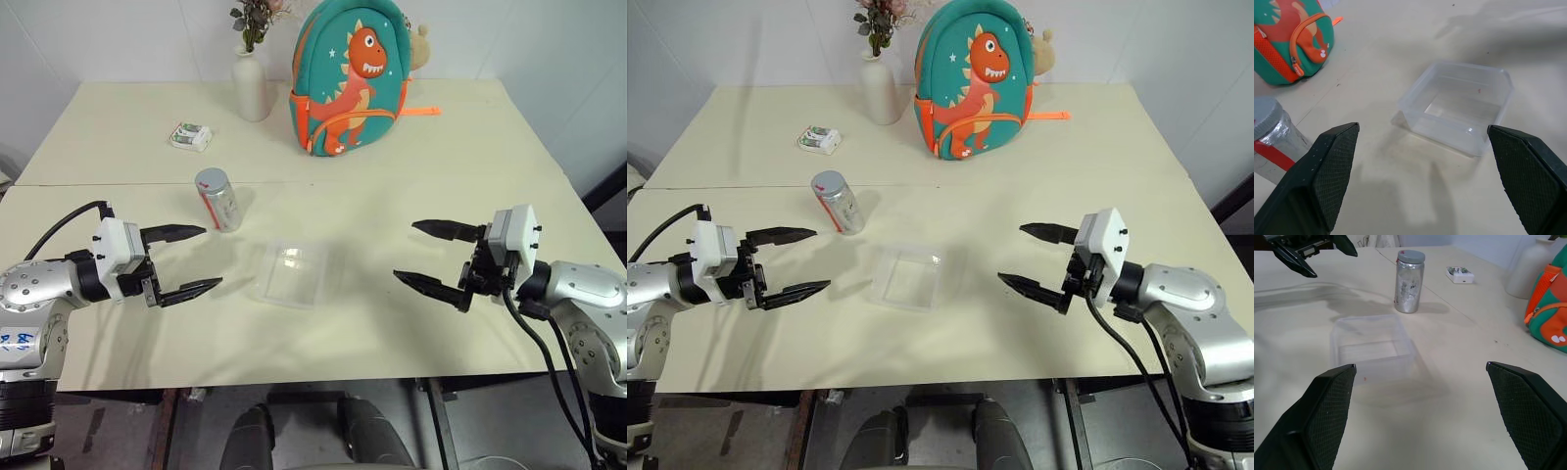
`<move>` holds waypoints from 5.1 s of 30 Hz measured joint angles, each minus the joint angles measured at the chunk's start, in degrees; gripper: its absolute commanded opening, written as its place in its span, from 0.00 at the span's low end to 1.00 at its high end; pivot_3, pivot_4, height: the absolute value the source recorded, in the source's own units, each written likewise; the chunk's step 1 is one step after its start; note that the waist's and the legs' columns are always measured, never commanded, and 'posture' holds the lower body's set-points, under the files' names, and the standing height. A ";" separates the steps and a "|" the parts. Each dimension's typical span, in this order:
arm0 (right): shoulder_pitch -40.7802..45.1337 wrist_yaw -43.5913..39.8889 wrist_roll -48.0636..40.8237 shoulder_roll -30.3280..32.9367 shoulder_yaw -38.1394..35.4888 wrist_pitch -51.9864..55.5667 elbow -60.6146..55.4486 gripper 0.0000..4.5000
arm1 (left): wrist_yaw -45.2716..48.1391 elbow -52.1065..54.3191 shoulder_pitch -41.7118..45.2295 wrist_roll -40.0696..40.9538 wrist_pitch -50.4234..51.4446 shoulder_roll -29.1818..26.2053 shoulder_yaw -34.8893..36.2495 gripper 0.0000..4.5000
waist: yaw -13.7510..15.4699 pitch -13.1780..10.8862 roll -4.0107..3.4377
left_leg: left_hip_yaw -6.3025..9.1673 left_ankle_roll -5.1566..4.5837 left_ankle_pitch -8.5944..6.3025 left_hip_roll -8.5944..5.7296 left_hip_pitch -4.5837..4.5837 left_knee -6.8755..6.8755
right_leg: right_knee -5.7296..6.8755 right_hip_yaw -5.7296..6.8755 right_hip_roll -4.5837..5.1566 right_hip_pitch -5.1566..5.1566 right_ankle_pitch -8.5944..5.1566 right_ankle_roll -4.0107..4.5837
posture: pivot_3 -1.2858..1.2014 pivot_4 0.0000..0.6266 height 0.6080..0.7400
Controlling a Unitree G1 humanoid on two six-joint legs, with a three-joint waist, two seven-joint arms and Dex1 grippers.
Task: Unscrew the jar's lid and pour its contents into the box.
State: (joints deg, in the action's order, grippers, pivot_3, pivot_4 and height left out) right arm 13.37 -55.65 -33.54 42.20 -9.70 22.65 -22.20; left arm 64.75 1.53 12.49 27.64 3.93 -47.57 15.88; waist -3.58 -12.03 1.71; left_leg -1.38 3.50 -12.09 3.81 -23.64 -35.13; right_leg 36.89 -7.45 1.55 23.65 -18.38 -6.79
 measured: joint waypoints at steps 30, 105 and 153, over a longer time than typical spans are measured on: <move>17.14 1.34 -0.40 -8.71 7.89 2.48 4.51 1.00 | -47.21 0.55 7.45 -13.39 15.92 21.72 -3.41 0.99 | -1.07 0.12 0.43 | -0.08 -0.02 -0.03 -0.06 0.20 0.08 | 0.00 -0.22 -0.06 -0.15 0.41 -0.74 | 0.52 0.24 1.00; 37.25 27.33 2.05 -30.10 20.51 24.75 9.38 1.00 | -14.61 -1.99 25.11 -3.10 24.40 15.78 -16.36 0.44 | -1.28 0.12 0.44 | -0.06 0.02 -0.03 -0.02 -0.75 -0.07 | 0.51 -0.20 -0.10 0.92 0.34 -0.67 | 0.52 0.24 1.00; 41.18 -7.86 -1.21 -17.32 21.19 18.44 17.84 0.58 | 5.85 -0.24 25.35 1.97 20.90 14.90 -17.49 0.44 | -1.41 0.12 0.44 | -0.06 0.01 -0.03 -0.01 -0.68 -0.06 | 0.52 -0.19 -0.15 0.90 0.33 -0.66 | 0.52 0.24 1.00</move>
State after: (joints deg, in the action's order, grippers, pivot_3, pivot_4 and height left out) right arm 54.55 -63.51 -34.75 24.88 11.49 41.09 -4.35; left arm 70.60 1.29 37.84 29.60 24.83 -32.68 -1.60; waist -4.99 -11.92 2.14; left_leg -1.44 3.52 -12.11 3.80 -24.32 -35.18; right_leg 37.41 -7.65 1.40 24.54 -18.05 -7.44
